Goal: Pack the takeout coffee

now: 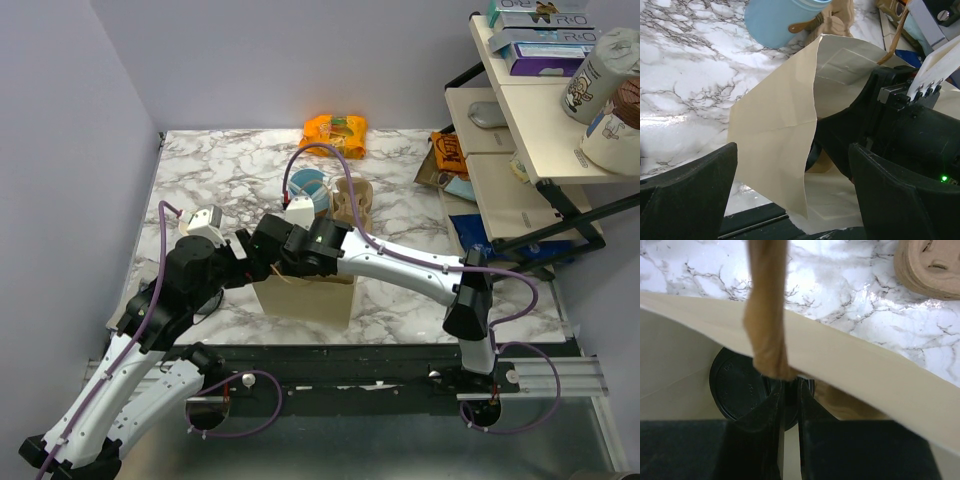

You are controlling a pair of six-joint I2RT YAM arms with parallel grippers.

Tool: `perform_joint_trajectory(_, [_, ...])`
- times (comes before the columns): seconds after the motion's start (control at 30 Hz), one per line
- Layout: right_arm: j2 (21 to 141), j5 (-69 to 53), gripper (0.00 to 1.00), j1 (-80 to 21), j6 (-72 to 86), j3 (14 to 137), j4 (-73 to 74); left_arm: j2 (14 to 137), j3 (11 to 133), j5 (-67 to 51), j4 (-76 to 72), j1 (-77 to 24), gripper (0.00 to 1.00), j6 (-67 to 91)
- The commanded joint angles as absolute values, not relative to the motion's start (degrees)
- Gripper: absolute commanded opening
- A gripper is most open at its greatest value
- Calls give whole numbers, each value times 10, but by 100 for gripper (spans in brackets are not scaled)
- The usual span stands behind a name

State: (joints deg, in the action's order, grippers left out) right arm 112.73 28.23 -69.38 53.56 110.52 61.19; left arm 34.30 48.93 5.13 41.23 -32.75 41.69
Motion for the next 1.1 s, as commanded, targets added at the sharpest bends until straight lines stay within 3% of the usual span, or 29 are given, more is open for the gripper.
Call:
perform_joint_trajectory(0.0, [1136, 333, 1, -708, 540, 1121, 614, 341, 485, 37, 399, -330, 98, 408])
perform_joint_trajectory(0.6, [1145, 338, 1, -720, 521, 1119, 596, 340, 484, 36, 398, -330, 98, 407])
perform_joint_trajectory(0.73, [1143, 331, 18, -720, 523, 1118, 593, 341, 483, 38, 399, -330, 98, 407])
perform_joint_trajectory(0.83, [1141, 331, 20, -720, 525, 1115, 593, 341, 484, 39, 399, -330, 99, 408])
perform_joint_trajectory(0.9, [1139, 333, 29, -720, 527, 1114, 592, 340, 484, 39, 399, -330, 99, 408])
perform_joint_trajectory(1.07, [1138, 329, 41, -720, 528, 1114, 594, 338, 484, 39, 400, -330, 99, 407])
